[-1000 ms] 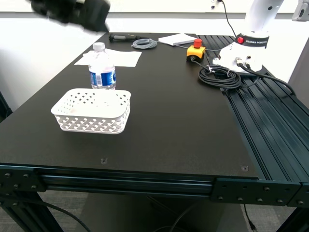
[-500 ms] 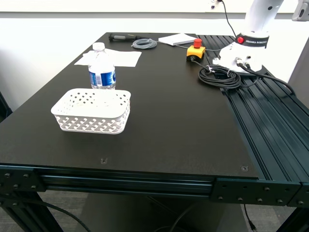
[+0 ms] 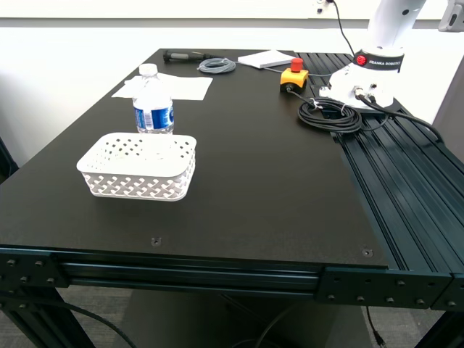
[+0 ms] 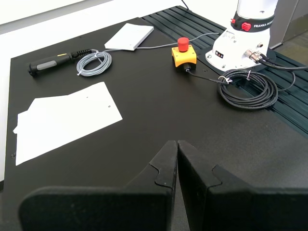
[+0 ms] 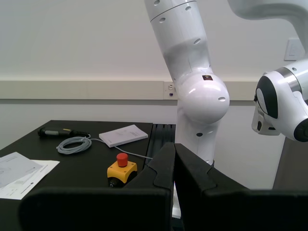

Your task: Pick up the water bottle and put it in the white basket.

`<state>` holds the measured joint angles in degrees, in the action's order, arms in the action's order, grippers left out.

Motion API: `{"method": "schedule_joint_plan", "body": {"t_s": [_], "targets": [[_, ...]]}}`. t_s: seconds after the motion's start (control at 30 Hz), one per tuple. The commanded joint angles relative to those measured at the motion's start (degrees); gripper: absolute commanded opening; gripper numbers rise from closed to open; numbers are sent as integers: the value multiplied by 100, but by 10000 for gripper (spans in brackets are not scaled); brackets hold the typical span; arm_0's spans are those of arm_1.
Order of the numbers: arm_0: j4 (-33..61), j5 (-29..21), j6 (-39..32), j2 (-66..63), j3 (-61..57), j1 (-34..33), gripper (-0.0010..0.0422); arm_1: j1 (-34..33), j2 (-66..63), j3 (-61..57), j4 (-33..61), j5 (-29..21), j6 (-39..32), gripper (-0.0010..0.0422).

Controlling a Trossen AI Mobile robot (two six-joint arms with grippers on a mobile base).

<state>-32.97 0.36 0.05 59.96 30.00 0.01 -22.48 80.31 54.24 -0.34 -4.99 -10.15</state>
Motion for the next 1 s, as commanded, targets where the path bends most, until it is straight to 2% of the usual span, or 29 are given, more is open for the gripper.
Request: {"method": "schedule_joint_plan", "body": {"t_s": [0.03,1.0], "targets": [[-22,0,0,-2,4,-2,1,0,0,4,37,2,-83,-1],[-22,0,0,-2,4,-2,1,0,0,4,153,7,-96,0]]}}
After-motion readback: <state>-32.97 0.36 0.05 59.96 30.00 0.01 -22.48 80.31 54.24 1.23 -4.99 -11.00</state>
